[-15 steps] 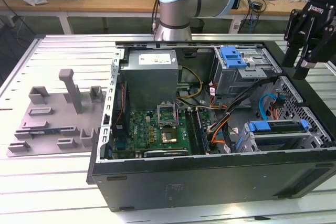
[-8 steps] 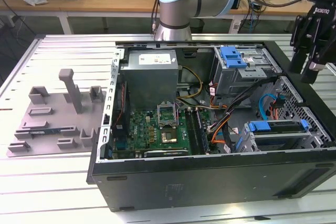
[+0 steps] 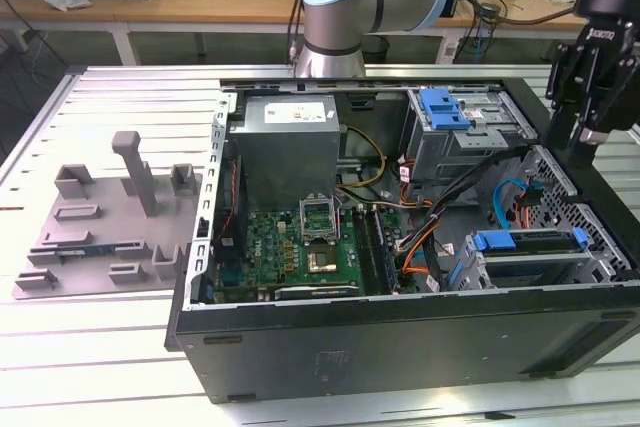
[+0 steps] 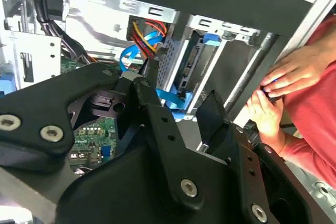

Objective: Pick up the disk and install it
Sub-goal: 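Insert the first disk wire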

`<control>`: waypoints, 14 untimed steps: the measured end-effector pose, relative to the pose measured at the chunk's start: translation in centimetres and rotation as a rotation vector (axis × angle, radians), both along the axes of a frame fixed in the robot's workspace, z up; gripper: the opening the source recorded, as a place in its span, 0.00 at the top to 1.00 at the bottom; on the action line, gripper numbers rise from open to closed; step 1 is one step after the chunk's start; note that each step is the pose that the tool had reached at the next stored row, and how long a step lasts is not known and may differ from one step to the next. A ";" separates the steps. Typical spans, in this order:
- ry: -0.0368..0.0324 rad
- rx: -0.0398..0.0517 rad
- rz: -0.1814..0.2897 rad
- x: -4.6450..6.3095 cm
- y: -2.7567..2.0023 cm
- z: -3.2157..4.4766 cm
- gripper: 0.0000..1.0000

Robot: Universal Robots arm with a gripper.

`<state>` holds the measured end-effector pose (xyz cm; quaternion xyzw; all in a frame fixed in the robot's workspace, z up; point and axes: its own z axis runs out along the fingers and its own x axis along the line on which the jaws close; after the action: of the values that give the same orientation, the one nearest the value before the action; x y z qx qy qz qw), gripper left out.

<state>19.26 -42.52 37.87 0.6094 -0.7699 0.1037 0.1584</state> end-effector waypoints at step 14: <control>0.0002 -0.0187 -0.003 -0.2 0.42 -2.15 0.43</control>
<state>19.08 -42.10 35.72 0.6068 -0.7697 0.1106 0.1643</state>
